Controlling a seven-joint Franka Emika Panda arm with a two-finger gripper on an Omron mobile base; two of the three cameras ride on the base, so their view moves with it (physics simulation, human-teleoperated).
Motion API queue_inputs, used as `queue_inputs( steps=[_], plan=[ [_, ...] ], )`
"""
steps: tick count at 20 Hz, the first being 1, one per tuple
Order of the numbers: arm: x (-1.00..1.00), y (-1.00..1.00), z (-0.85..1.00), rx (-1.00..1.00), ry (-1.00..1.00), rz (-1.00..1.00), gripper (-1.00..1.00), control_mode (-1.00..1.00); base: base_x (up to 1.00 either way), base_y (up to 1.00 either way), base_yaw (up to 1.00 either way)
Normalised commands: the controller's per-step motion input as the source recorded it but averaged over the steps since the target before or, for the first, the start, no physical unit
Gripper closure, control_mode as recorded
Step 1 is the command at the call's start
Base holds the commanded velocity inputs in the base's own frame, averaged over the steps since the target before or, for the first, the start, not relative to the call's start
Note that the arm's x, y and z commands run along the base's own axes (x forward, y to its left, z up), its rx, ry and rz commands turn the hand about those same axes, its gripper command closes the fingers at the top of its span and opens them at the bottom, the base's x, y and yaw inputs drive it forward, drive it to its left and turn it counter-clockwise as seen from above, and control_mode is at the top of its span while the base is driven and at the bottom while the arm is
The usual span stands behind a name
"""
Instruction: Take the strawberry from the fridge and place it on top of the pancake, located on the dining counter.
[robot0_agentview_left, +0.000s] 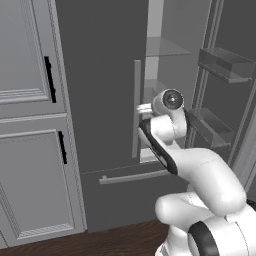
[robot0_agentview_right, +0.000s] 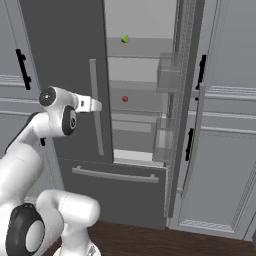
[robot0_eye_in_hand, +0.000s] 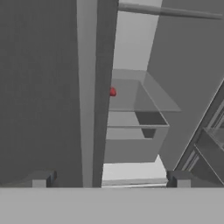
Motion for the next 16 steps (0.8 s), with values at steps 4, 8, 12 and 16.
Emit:
queue_inputs(
  steps=[4,8,12,16],
  plan=[
    [0.54,0.13,0.31,0.05,0.02,-0.07,-1.00,-1.00,0.00,0.00,0.00],
    [0.67,0.00,0.04,0.12,0.08,0.00,-1.00,-1.00,0.00,0.00,0.00],
    [0.56,0.00,0.00,0.24,0.12,0.06,-1.00,-1.00,0.00,0.00,0.00],
    [0.25,0.24,-0.06,0.06,0.00,0.01,-1.00,-1.00,0.00,0.00,0.00]
  ],
)
